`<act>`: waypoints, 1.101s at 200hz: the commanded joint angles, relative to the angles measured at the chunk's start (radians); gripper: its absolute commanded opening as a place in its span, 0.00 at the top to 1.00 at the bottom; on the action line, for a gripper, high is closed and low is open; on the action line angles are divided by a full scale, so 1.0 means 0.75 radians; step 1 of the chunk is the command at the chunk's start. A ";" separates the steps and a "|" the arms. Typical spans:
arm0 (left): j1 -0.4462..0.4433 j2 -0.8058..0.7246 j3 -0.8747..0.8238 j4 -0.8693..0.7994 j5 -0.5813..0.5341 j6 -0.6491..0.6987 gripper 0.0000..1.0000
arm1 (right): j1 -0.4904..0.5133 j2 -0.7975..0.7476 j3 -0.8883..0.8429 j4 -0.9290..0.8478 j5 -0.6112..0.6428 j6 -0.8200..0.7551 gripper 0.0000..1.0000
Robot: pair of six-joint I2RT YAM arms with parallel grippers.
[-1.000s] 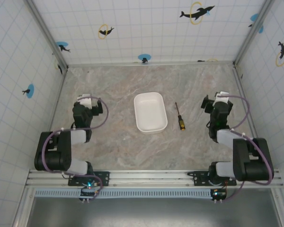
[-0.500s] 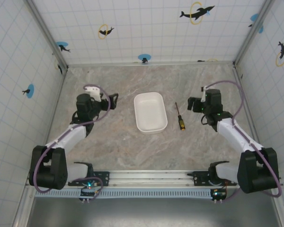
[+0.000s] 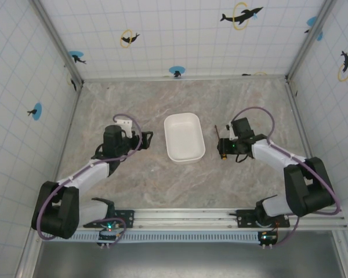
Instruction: Put the screwdriver in the bin
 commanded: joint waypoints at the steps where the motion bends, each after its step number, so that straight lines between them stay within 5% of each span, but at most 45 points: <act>1: -0.011 -0.035 -0.005 -0.060 -0.019 -0.022 0.02 | 0.037 0.047 0.063 -0.032 0.021 0.007 0.27; 220: -0.020 -0.152 -0.031 -0.160 -0.063 -0.028 0.02 | 0.120 0.281 0.212 -0.132 0.129 -0.009 0.63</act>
